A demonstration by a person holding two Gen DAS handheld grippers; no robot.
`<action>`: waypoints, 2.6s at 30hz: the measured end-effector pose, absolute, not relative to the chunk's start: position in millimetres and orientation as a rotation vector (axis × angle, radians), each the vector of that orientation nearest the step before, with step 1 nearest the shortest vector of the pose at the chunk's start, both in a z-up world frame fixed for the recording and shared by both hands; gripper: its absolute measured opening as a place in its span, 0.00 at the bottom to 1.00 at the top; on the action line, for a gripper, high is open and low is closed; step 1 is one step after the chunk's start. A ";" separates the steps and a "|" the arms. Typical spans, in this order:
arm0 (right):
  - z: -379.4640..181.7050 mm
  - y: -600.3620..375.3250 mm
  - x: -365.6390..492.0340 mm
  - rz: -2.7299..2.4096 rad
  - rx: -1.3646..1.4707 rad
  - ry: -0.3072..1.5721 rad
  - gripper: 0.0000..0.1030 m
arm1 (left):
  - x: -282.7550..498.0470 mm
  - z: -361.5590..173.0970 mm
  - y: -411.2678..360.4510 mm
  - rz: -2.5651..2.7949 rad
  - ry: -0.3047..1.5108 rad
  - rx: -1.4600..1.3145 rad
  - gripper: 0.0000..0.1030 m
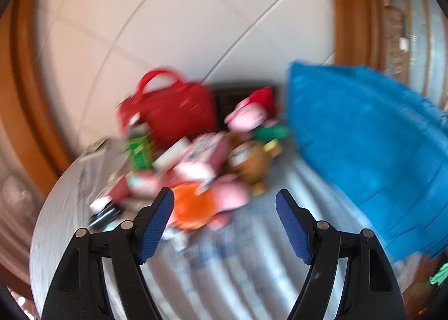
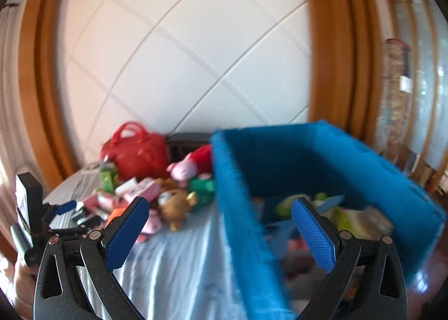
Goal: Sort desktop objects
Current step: 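Return both grippers from the crate to the pile, then grasp the black bag roll with left gripper while right grasps white medicine box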
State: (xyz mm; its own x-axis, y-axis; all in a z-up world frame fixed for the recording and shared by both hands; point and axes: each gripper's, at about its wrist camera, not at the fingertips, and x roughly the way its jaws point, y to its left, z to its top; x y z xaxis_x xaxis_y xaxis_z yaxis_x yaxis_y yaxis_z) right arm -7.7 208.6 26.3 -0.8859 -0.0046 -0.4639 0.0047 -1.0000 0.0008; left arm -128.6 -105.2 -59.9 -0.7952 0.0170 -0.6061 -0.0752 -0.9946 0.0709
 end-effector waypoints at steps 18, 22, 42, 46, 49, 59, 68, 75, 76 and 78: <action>-118.5 96.9 -156.5 -2.797 1.325 0.050 1.00 | -193.0 -205.7 -366.7 2.962 0.168 -1.524 0.73; -138.2 82.9 -186.8 -2.774 1.420 0.064 1.00 | -228.8 -227.7 -377.9 2.905 0.244 -1.514 0.73; -234.4 -142.3 -291.3 -2.270 1.306 0.520 0.69 | -282.7 -257.0 -382.2 2.739 0.050 -1.487 0.46; -260.0 -177.5 -298.4 -2.176 1.308 0.602 0.50 | -271.0 -253.8 -377.1 2.774 -0.119 -1.569 0.39; -273.8 -193.9 -295.3 -2.132 1.279 0.694 0.50 | -264.4 -257.2 -385.8 2.793 -0.297 -1.618 0.32; -304.2 -229.2 -305.3 -2.090 1.220 0.892 0.39 | -277.8 -260.9 -377.0 2.880 -0.309 -1.586 0.30; -248.1 -195.2 -282.9 -2.138 1.165 0.659 0.20 | -240.6 -237.3 -351.4 2.938 -0.339 -1.578 0.26; -188.6 -155.1 -245.8 -2.210 1.075 0.497 0.17 | -205.9 -188.6 -325.5 3.003 -0.310 -1.431 0.23; -183.2 -154.6 -243.0 -2.220 1.065 0.485 0.17 | -202.3 -182.8 -322.5 3.008 -0.304 -1.410 0.22; -171.1 -151.6 -236.1 -2.243 1.042 0.459 0.17 | -193.1 -168.7 -313.4 3.020 -0.290 -1.355 0.18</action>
